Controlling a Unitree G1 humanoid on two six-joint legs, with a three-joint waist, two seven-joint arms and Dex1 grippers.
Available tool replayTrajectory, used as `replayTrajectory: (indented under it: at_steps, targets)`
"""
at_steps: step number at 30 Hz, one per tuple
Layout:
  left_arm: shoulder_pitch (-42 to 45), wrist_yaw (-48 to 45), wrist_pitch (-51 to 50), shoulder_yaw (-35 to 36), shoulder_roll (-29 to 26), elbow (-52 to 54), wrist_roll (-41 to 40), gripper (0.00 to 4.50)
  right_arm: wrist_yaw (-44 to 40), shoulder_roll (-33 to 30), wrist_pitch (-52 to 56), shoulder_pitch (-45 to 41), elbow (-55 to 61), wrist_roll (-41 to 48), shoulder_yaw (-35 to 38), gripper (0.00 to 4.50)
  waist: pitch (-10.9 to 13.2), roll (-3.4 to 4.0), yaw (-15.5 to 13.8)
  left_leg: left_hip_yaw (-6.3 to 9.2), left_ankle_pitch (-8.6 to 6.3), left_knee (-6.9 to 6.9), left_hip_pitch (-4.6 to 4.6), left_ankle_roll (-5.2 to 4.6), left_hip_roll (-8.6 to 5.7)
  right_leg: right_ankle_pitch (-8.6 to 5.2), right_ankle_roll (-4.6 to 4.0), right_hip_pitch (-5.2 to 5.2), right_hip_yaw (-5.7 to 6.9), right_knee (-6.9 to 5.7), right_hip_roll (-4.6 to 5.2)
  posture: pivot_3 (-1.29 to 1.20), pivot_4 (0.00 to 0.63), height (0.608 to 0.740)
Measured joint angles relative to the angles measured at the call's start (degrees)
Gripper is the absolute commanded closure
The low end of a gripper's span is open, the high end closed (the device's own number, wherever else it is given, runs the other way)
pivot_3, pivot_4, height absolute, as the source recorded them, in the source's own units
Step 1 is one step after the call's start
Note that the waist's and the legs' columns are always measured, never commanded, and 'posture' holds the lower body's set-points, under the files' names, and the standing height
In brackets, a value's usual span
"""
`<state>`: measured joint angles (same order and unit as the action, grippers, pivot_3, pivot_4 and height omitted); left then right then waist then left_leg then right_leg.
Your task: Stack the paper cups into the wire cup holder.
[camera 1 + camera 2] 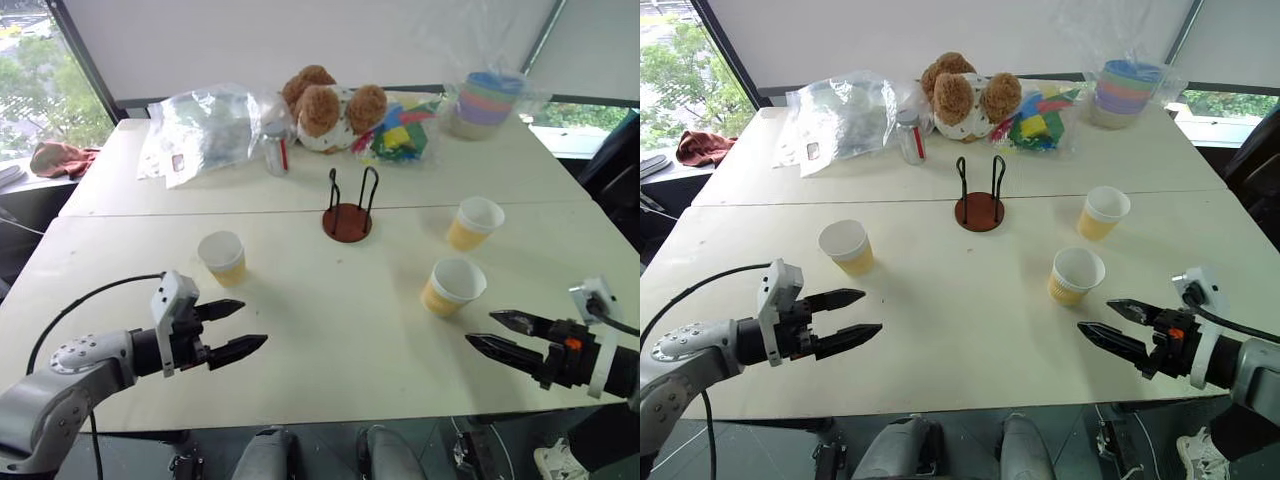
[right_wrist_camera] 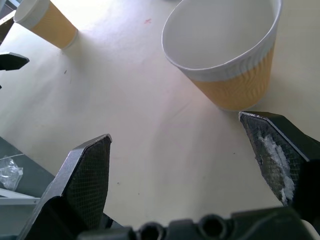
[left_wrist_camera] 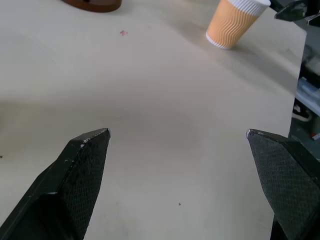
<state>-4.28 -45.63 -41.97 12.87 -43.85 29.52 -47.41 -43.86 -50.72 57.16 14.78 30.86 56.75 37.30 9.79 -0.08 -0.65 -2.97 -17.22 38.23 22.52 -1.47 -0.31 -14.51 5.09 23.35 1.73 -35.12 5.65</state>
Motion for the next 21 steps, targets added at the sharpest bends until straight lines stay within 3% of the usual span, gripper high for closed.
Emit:
replayTrajectory:
  at_steps: [6,11,14,16,19,21]
  targets:
    - [6.5,2.3,-2.9,0.0,-1.0,0.2,-3.2,0.0,2.0,-5.1,4.1,-10.3,-4.9,8.0,3.2,0.04,0.0,-0.01,-0.1,0.0,0.01,0.0,0.01,0.01,-0.01,0.01,0.0,0.02,0.01,-0.02,-0.05,0.0,0.15,0.74]
    - [24.5,0.7,-6.5,1.8,-6.3,-5.3,-8.3,0.0,7.2,-10.7,5.0,-32.6,-13.2,14.9,1.0,0.04,0.1,-0.09,0.0,0.01,0.07,0.07,0.05,0.06,-0.02,0.03,-0.02,0.06,0.06,-0.08,-0.13,0.0,0.15,0.74]
    - [32.6,-4.1,-7.3,2.0,-11.2,-10.7,-8.5,0.0,11.0,-8.7,3.1,-47.1,-16.8,13.4,-7.3,0.04,0.1,-0.1,0.9,-0.08,0.07,-0.02,0.01,0.04,-0.02,0.06,0.07,0.07,0.04,-0.06,-0.22,0.0,0.15,0.74]
    - [33.3,-6.5,-7.7,1.6,-12.6,-12.7,-8.2,0.0,12.6,-6.7,1.9,-50.4,-18.3,10.2,-12.5,0.04,0.1,-0.14,1.3,-0.08,0.07,-0.04,0.02,0.04,-0.01,0.09,0.29,0.07,0.05,-0.07,-0.25,0.0,0.15,0.74]
    - [32.7,-12.7,-5.7,-0.9,-16.1,-18.0,-3.5,0.0,15.5,2.4,-2.3,-57.3,-26.1,-3.0,-27.1,0.04,0.1,-0.22,1.9,-0.29,0.09,-0.04,0.09,0.07,0.03,0.09,0.35,0.25,0.0,-0.15,-0.48,0.0,0.15,0.74]
    - [32.0,-14.5,-3.8,-1.1,-16.5,-20.2,-0.9,0.0,16.0,6.1,-4.1,-57.9,-30.7,-8.9,-33.1,0.04,0.1,-0.2,1.6,-0.29,0.16,-0.02,0.35,0.17,0.04,0.09,0.35,0.5,0.0,-0.23,-0.48,0.0,0.15,0.74]
